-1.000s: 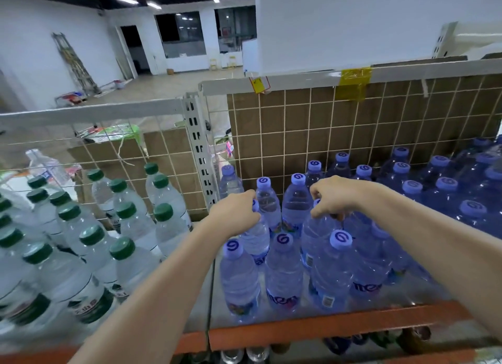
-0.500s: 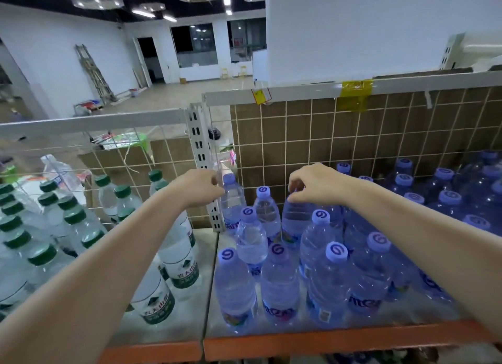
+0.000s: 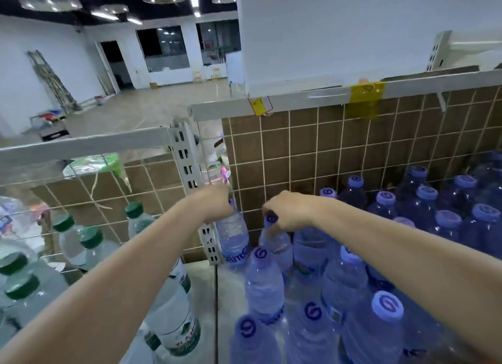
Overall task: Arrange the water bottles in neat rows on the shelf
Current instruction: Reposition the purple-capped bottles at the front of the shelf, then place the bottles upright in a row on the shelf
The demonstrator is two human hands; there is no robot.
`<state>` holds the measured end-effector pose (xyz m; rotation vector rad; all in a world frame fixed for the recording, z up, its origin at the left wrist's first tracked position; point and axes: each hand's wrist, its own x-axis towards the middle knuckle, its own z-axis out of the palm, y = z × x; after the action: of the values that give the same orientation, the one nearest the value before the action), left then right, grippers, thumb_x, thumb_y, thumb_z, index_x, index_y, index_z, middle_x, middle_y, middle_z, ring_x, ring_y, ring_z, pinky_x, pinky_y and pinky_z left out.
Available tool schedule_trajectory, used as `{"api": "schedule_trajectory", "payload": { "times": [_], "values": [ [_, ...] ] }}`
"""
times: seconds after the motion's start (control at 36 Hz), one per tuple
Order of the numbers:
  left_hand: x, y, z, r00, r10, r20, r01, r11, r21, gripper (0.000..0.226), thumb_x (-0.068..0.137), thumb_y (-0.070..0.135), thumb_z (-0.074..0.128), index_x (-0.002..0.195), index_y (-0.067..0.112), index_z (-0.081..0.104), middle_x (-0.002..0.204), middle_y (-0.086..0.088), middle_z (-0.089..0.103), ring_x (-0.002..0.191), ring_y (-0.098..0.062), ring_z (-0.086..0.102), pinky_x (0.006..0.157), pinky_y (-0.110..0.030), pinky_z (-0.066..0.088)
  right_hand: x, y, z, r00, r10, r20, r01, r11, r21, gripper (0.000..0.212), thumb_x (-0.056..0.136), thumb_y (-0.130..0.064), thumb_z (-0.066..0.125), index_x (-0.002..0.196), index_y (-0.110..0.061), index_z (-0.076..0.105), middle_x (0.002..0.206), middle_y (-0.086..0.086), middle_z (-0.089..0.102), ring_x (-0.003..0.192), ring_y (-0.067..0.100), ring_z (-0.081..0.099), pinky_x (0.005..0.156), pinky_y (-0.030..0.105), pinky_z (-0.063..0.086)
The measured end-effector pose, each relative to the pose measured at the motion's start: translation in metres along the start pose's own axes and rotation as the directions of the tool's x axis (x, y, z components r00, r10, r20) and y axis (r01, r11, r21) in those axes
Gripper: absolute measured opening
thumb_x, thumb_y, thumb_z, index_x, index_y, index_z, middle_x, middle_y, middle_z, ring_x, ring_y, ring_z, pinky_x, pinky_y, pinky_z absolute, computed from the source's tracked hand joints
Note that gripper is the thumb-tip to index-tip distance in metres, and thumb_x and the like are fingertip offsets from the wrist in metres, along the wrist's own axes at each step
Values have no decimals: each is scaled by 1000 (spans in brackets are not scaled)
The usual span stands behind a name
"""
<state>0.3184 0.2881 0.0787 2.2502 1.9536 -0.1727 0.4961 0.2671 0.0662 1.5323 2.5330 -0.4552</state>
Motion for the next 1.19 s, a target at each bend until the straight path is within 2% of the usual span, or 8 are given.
{"api": "schedule_trajectory", "payload": {
  "times": [0.08, 0.19, 0.31, 0.56, 0.81, 1.03, 1.11, 1.19],
  "values": [
    [9, 0, 4, 999, -6, 45, 7, 1000, -22, 43, 92, 30, 57, 130, 12, 47, 106, -7, 57, 67, -12, 57, 47, -21, 41, 7, 2, -4, 1000, -23, -3, 22, 998, -56, 32, 87, -36, 67, 101, -8, 60, 96, 7, 60, 87, 25, 57, 67, 32, 43],
    [20, -2, 9, 998, 2, 58, -1, 1000, -26, 43, 91, 24, 58, 131, 12, 49, 111, -8, 59, 87, -17, 59, 62, -26, 48, 18, 9, -11, 1000, -26, -6, 25, 997, -76, 21, 86, -35, 67, 87, -18, 55, 85, 1, 56, 82, 22, 57, 60, 28, 41],
    [27, -3, 16, 996, 3, 92, 0, 999, -32, 47, 92, 16, 55, 137, 8, 43, 115, -13, 58, 92, -23, 64, 75, -34, 59, 29, 16, -14, 999, -18, -38, 16, 999, -43, 20, 86, -34, 67, 94, -18, 59, 94, 3, 60, 84, 22, 58, 63, 28, 44],
    [32, -5, 19, 995, -8, 96, 16, 997, -77, 29, 90, 12, 55, 118, 6, 52, 104, -16, 61, 82, -26, 67, 68, -38, 61, 56, 16, -15, 997, -42, -59, 42, 999, -14, 32, 86, -30, 68, 112, -12, 63, 105, 7, 63, 94, 26, 60, 76, 36, 50],
    [31, -7, 19, 996, 14, 86, 0, 987, -160, 13, 90, 10, 53, 103, 10, 55, 100, -14, 59, 83, -29, 67, 67, -40, 60, 68, 20, -6, 991, -51, -126, 60, 996, 65, 19, 83, -22, 66, 99, -13, 61, 96, 8, 63, 88, 29, 60, 70, 36, 49],
    [24, -3, 20, 998, -17, 53, 24, 991, -132, 16, 91, 14, 54, 107, 12, 51, 95, -8, 56, 78, -21, 61, 64, -35, 58, 45, 33, -23, 990, -53, -134, 75, 984, 164, 65, 87, -28, 70, 144, -23, 40, 133, 7, 54, 109, 22, 56, 83, 27, 43],
    [16, 3, 15, 999, -47, -1, 46, 998, -51, 32, 91, 21, 56, 122, 13, 50, 100, -6, 58, 78, -18, 57, 58, -28, 44, 28, 43, -36, 981, -23, -194, 49, 990, 129, 58, 88, -29, 69, 141, -22, 45, 130, 6, 56, 109, 22, 56, 84, 28, 43],
    [8, 12, 8, 983, -43, -176, 54, 997, 60, 40, 90, 31, 53, 127, 19, 47, 117, -5, 61, 95, -24, 60, 65, -31, 43, 10, 52, -47, 981, 35, -188, -27, 998, 48, 40, 86, -35, 69, 122, -19, 61, 119, 3, 61, 104, 21, 59, 86, 32, 48]
  ]
}}
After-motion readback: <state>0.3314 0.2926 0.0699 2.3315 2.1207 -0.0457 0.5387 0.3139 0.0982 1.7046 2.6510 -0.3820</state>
